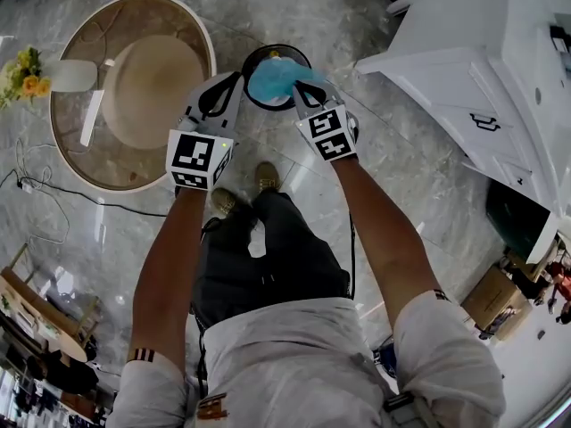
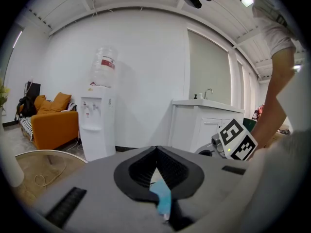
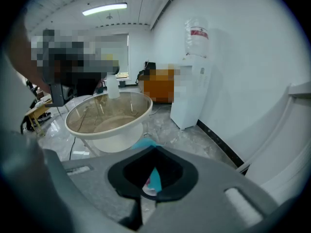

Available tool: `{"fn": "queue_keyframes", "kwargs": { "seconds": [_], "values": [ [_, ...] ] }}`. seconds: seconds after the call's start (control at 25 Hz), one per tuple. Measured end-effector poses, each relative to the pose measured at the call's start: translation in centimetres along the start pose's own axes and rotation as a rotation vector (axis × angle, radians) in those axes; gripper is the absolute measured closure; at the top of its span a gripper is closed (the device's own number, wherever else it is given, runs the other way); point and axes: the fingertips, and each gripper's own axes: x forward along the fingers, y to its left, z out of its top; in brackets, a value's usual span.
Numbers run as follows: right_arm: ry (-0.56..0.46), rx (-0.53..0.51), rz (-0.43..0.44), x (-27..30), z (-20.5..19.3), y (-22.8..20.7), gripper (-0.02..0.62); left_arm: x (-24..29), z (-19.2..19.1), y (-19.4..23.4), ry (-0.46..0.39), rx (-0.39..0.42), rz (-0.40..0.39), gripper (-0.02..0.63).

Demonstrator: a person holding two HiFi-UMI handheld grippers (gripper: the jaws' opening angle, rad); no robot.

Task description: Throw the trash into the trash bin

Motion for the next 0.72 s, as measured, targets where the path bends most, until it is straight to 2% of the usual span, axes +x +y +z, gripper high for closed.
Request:
{"fn": "queue_keyframes", "kwargs": {
  "seconds": [0.24, 0.36, 0.72],
  "values": [
    [0.047, -0.067, 0.028, 2.9, -1.1, -0.2, 0.591, 1.2, -0.5, -0.6, -0.010, 0.010, -0.018, 0.607],
    [0.087, -0.058, 0.042, 3.9, -2.1, -0.5, 0.588, 1.4, -0.8, -0.6, -0.005, 0.015, -0.021, 0.607],
    [0.112, -0.030, 0.103, 4.9, -3.3, -0.7, 0.505, 1.8, -0.4, -0.1, -0.005, 0.025, -0.012, 0.607]
  ]
}}
